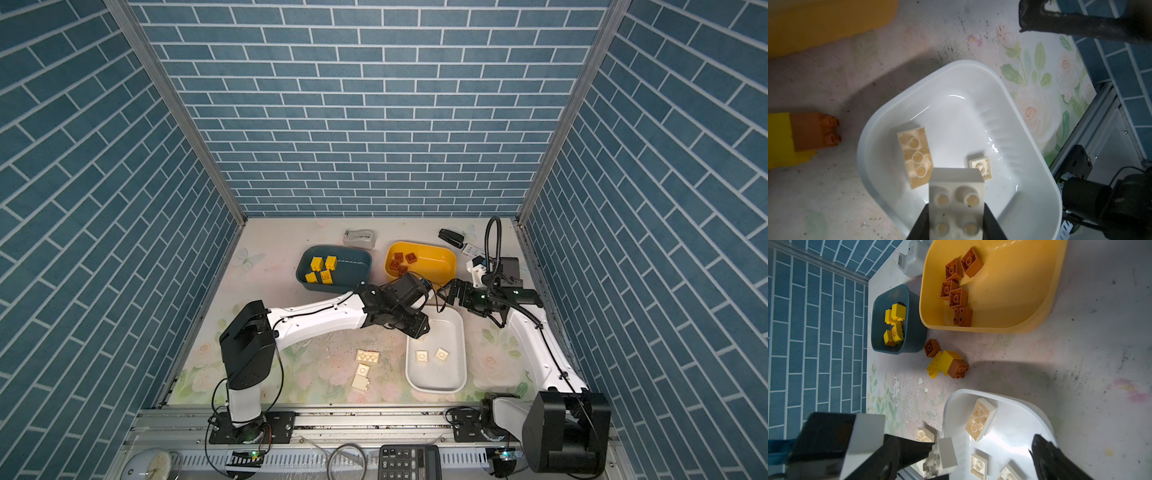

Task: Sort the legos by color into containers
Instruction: 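Lower the white brick into the white tray and open the left gripper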

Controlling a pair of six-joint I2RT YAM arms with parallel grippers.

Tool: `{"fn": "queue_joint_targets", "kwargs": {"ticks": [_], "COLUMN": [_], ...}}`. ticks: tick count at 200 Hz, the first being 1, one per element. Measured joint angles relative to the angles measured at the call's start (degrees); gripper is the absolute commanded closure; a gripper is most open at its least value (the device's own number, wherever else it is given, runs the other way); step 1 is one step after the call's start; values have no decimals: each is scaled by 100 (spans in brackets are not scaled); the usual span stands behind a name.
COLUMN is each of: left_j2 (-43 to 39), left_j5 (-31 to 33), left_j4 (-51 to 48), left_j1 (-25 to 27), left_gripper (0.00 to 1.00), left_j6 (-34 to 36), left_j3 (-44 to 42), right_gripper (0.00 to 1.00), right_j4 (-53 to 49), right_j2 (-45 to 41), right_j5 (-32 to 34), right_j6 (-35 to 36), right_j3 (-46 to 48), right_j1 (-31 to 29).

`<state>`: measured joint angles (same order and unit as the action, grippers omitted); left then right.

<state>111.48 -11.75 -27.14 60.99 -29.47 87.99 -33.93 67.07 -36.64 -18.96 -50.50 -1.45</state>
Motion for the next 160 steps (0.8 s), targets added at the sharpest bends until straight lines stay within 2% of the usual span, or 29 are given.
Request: {"fn": "queue_joint_targets", "kwargs": {"ticks": [40,69,123,160], "left_j2": [365,520,640,636], "left_j5": [291,426,450,444], "left_j4": [186,243,225,146], "left_j1": [74,76,76,59], "left_gripper": [77,67,50,45], "left_j6": [-586,-831,-1005,-981], "left_j3": [291,299,616,660], "right_gripper": [1,1,1,1], "right_j4": [-57,-157,-275,-289], "right_j2": [33,33,46,83], "right_j5": [39,57,63,44], "right_j6": [197,337,446,448], "right_j3": [-131,-162,-319,-345], "right_j1": [229,341,376,376]}}
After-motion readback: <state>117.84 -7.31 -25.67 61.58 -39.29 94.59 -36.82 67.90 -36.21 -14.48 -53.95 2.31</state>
